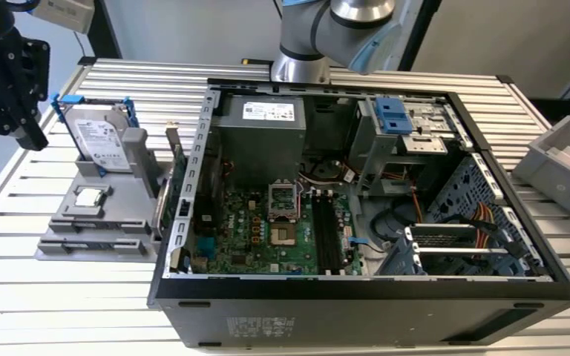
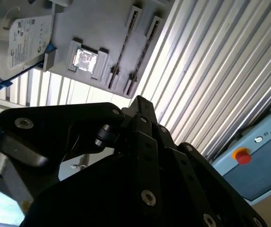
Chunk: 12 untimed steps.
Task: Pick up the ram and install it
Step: 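Pick up the ram and move it above insertion slot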
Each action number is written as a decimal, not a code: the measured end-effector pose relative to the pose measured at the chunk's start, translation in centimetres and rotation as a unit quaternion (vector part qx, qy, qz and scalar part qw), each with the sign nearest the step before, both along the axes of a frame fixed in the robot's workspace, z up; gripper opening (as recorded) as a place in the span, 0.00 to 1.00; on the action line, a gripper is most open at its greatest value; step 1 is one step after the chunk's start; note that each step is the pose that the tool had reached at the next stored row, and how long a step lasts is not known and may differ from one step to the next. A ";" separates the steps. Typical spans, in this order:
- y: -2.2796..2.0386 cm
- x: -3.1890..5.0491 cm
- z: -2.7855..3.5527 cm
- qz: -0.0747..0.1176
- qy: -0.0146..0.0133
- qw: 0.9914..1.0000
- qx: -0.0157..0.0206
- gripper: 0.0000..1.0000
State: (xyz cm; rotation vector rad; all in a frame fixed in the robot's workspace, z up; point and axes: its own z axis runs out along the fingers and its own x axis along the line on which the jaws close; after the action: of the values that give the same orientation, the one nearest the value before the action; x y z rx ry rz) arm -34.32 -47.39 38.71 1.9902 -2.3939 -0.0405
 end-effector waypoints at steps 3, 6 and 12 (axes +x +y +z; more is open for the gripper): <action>0.00 0.00 0.00 0.015 -0.002 1.000 0.009 0.00; 0.00 0.00 0.00 0.030 -0.004 0.999 0.019 0.00; 0.00 0.00 -0.01 0.065 -0.004 0.998 0.024 0.00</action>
State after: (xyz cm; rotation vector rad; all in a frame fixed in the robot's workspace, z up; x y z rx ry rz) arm -34.32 -47.40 38.70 2.1661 -2.2851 -0.0884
